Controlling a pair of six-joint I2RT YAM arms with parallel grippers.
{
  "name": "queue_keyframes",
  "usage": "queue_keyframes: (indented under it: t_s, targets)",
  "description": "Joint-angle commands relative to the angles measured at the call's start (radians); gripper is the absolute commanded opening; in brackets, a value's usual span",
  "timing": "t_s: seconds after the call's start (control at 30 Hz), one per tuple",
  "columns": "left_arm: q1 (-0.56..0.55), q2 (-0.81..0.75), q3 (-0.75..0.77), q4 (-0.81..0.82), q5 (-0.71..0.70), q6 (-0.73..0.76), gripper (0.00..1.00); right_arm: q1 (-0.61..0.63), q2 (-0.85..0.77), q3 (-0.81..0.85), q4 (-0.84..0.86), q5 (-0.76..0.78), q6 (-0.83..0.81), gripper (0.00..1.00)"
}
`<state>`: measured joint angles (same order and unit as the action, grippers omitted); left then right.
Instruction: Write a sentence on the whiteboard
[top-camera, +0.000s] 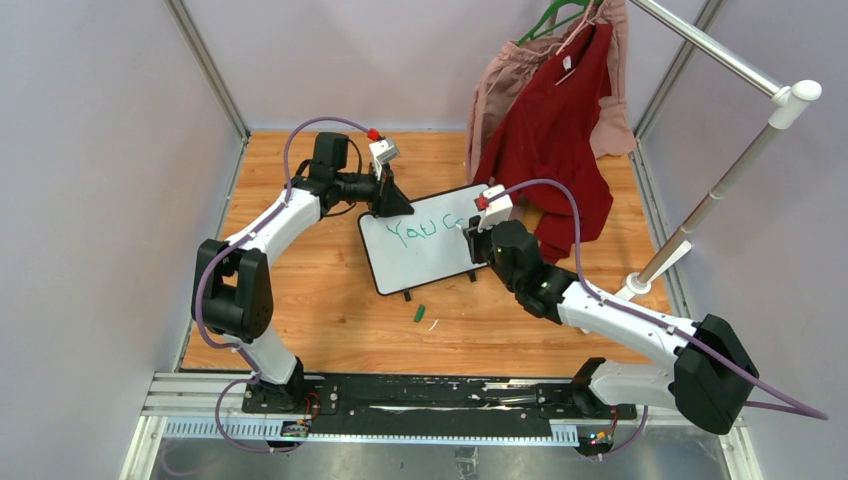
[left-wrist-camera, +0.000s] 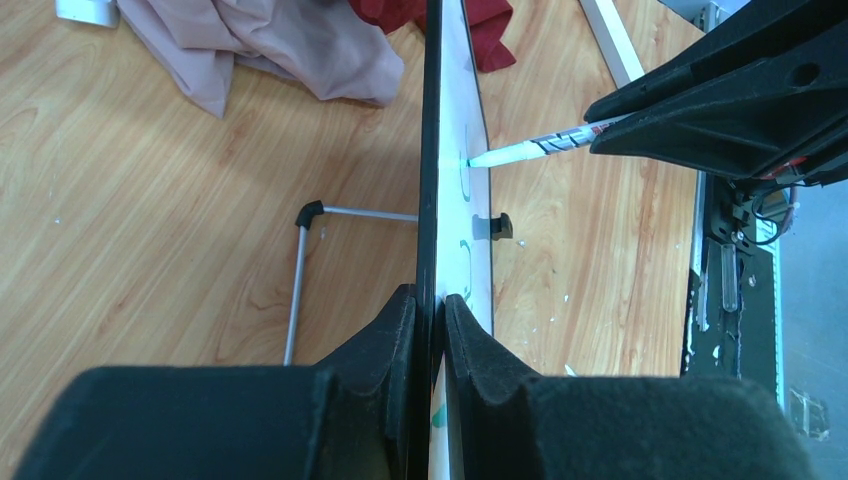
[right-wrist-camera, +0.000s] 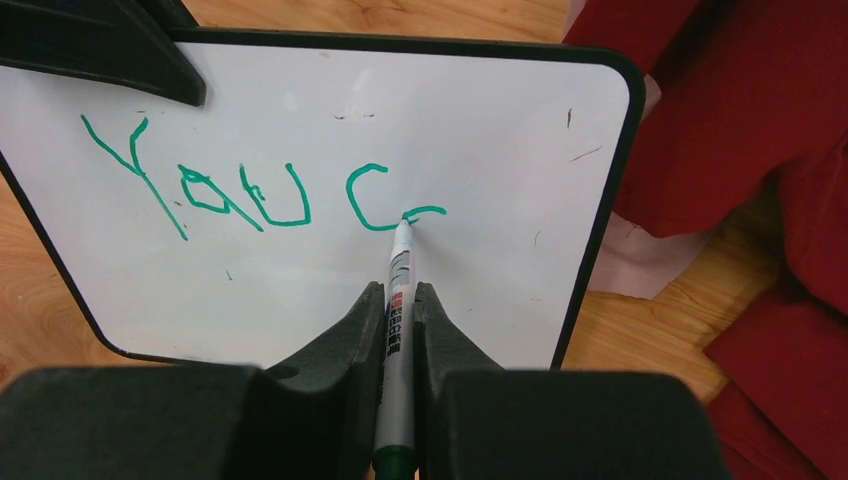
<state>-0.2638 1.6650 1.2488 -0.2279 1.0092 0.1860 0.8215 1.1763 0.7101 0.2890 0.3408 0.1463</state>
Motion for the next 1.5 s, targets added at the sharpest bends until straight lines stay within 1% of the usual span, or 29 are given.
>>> queue_keyframes:
  t_s: [0.0,0.53,1.23,1.47]
  targets:
    - [0.000,-0.019,-0.022,0.033,-0.026,0.032,0.01,-0.013,-0.005,-0.006,-0.039,0.016,0.022,0.00]
    - [0.000,-0.026,-0.027,0.040,-0.026,0.027,0.01,-0.035,-0.019,0.020,-0.076,0.078,0.012,0.00]
    - [0.000,-0.027,-0.028,0.043,-0.020,0.024,0.00,-0.040,0.003,0.074,-0.043,0.071,-0.010,0.00]
    - [0.000,-0.027,-0.028,0.045,-0.020,0.024,0.00,-0.042,0.004,0.050,-0.053,0.058,0.001,0.00]
